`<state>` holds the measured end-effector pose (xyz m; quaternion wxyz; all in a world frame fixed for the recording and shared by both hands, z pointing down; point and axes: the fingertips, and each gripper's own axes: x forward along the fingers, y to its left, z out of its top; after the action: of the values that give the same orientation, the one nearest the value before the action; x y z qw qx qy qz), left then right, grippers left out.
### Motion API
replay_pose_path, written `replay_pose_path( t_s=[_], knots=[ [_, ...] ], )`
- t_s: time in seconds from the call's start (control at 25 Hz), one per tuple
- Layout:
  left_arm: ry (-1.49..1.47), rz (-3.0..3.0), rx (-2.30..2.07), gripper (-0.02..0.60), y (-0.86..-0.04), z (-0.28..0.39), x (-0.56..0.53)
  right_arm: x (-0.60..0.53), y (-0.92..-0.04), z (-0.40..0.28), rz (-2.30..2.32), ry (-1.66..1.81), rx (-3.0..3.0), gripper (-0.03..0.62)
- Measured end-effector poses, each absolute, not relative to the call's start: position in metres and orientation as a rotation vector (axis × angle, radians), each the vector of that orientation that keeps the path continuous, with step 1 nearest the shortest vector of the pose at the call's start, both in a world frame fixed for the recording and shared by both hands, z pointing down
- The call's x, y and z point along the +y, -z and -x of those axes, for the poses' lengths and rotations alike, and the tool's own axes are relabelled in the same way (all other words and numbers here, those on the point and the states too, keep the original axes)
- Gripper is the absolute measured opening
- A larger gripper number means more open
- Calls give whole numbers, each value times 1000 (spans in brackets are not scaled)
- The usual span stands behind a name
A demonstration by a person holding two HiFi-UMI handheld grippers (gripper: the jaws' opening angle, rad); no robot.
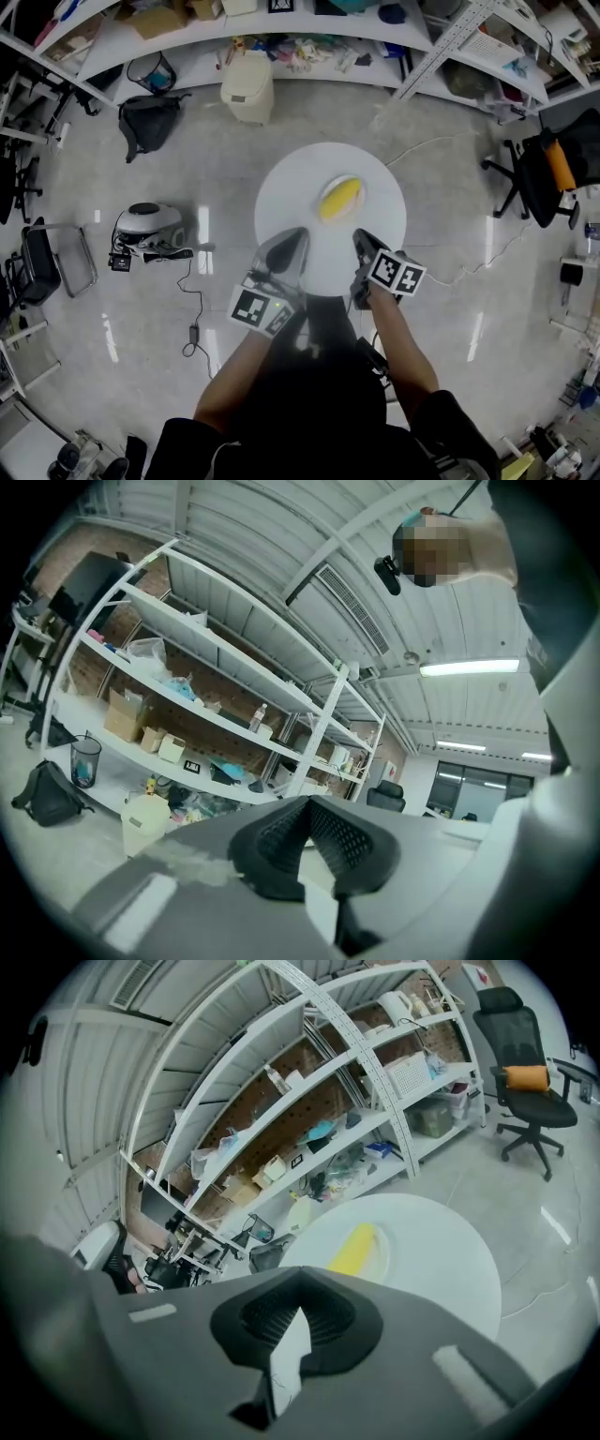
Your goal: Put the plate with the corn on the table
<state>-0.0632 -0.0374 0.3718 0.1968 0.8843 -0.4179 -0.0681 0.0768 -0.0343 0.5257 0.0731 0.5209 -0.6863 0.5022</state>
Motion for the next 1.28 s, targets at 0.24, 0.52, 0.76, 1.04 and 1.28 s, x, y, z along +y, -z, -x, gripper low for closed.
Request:
replay_pose_path(
  t_s=[0.24, 0.52, 0.76, 1.04, 1.28],
  knots=[
    [209, -2500, -1179, 5, -353, 68, -26, -28, -491, -72, -1607, -1416, -2112, 9],
    [222, -2543, -1165, 5, -332, 68, -16, -23, -453, -73, -1674, -1314, -2165, 9],
    [233, -2564, -1137, 5, -320, 64, -10, -23, -410, -73, -1729, -1154, -2255, 9],
    [267, -2613, -1096, 5, -295, 55, -11, -25, -364, -72, -1813, -1002, -2338, 9],
    [289, -2645, -1072, 5, -280, 51, -11, -19, -332, -68, -1866, -838, -2407, 9]
  ],
)
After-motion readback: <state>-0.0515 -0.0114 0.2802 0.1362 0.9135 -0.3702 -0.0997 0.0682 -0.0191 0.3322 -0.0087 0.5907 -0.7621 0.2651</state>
